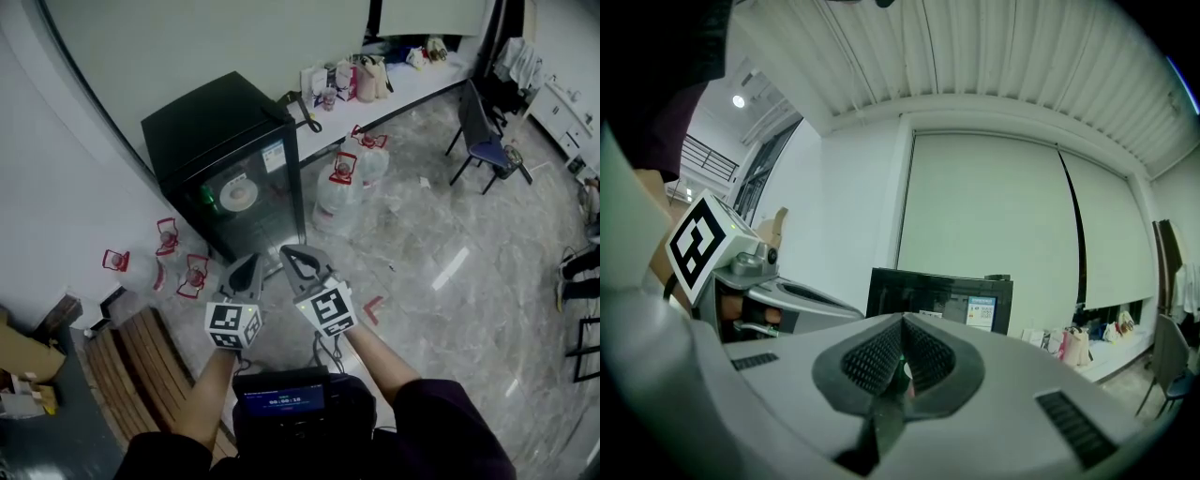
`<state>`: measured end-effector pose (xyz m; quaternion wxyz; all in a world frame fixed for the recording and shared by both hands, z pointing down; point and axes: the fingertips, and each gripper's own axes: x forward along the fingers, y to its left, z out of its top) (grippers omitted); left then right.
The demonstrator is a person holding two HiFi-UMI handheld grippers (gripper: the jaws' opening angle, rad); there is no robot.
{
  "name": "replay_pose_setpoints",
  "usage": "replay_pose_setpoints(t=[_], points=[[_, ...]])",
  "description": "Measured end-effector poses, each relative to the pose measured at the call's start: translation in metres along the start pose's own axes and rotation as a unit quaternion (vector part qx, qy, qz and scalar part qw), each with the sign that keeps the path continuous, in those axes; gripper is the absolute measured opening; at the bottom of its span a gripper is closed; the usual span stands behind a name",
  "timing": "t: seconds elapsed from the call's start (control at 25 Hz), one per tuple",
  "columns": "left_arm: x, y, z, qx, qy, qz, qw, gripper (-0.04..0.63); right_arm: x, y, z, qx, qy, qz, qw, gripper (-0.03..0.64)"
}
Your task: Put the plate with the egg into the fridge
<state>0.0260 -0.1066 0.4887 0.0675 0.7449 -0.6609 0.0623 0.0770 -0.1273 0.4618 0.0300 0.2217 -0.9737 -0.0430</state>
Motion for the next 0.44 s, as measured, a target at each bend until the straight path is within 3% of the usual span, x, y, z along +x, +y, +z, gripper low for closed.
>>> replay_pose_setpoints(t=[0.44], points=[[-0.0006, -0.0009, 0.0081, -0.002, -0.004, 0.007, 1.0, 0.009, 0.0088, 0.0003, 0.0054, 0.013, -0.013, 0.002, 1.0, 0.008]])
